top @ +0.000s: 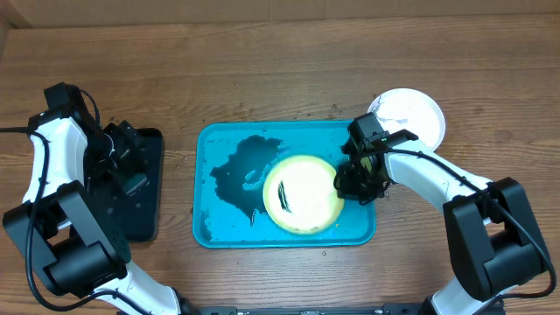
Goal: Clean dirty plates on tray and stack at the side
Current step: 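Drag the yellow plate toward the tray center with the right gripper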
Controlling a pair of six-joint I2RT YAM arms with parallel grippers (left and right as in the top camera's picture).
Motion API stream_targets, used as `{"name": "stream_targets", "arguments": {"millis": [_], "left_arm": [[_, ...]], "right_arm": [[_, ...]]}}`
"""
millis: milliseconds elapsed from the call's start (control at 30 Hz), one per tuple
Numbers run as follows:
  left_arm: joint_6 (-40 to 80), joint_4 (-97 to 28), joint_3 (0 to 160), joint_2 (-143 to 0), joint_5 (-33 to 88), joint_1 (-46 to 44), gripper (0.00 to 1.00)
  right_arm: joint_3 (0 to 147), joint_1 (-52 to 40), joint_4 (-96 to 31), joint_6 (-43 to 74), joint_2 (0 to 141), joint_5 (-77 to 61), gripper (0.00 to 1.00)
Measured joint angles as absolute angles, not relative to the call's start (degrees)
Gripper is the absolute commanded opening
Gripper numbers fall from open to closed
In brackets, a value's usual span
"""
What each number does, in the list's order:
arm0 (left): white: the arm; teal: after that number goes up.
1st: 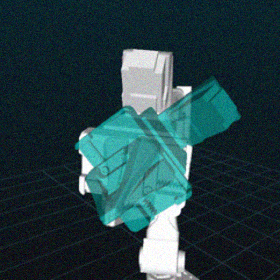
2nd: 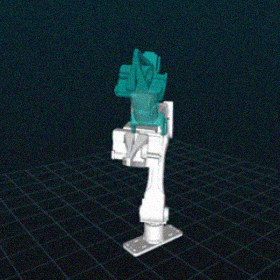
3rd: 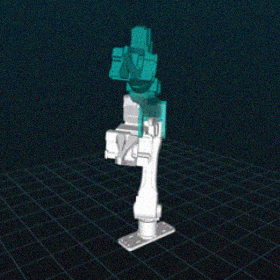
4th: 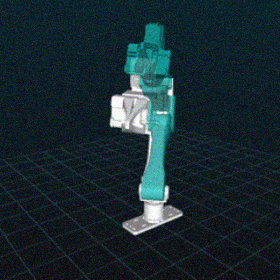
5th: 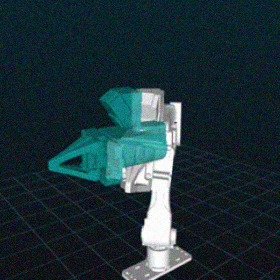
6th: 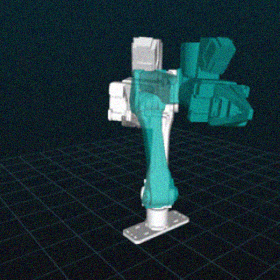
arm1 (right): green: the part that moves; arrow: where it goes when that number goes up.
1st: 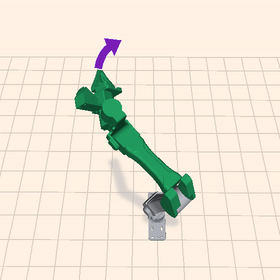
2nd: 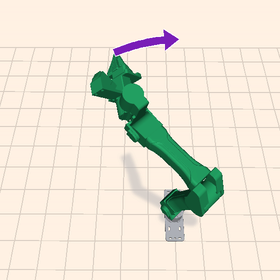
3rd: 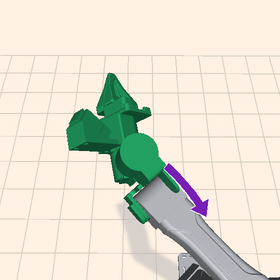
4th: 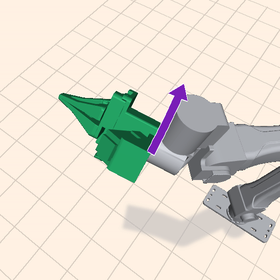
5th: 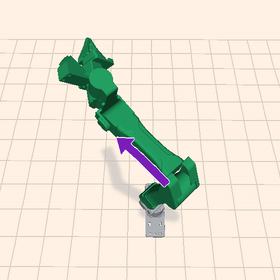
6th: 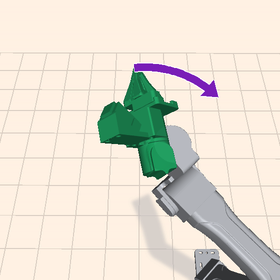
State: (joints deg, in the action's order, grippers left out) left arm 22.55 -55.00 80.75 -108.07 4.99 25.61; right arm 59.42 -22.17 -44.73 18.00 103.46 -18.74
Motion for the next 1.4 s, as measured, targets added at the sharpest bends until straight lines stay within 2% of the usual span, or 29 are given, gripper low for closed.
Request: {"name": "stream_targets", "arguments": {"millis": [100,333,800,1000,1067,1100,1133,1167,1200,1333,1400], "left_arm": [[22.55,-54.78,80.75,-108.07,4.97,25.61,0.98],[22.57,-54.15,80.75,-108.07,4.89,25.61,0.97],[22.57,-54.30,80.75,-108.79,2.96,25.61,0.97],[22.57,-55.11,80.75,-111.31,2.92,25.61,0.96],[22.68,-55.27,80.75,-111.90,2.74,25.61,0.75],[22.79,-55.24,80.75,-112.09,2.72,25.61,0.59],[22.57,-55.22,80.75,-112.22,2.66,25.61,0.48],[22.61,-55.13,80.75,-112.33,2.57,25.61,0.41],[22.63,-54.92,80.75,-112.42,2.55,25.61,0.41],[22.37,-54.37,80.75,-112.53,2.28,25.61,0.58],[22.48,-54.35,80.75,-112.55,2.11,25.61,0.74]], "right_arm": [[59.37,-22.17,-40.32,19.77,103.46,-20.01,0.04],[59.22,-22.28,-32.58,23.31,103.46,-21.06,0.04],[59.22,-28.88,-29.63,28.88,103.46,-15.38,0.04],[59.22,-28.91,-31.29,31.53,103.46,-13.28,0.04],[59.22,-28.93,-32.27,31.92,103.46,-13.13,0.04],[59.22,-28.91,-33.12,32.14,103.46,-13.13,0.04],[59.22,-28.93,-33.82,32.25,103.46,-13.10,0.04],[59.22,-28.91,-34.30,32.38,103.46,-13.10,0.04],[59.22,-28.91,-34.63,32.45,103.46,-13.10,0.04],[59.22,-28.91,-35.22,32.77,103.46,-13.08,0.04],[59.22,-28.91,-35.16,32.80,103.46,-13.08,0.04]]}}
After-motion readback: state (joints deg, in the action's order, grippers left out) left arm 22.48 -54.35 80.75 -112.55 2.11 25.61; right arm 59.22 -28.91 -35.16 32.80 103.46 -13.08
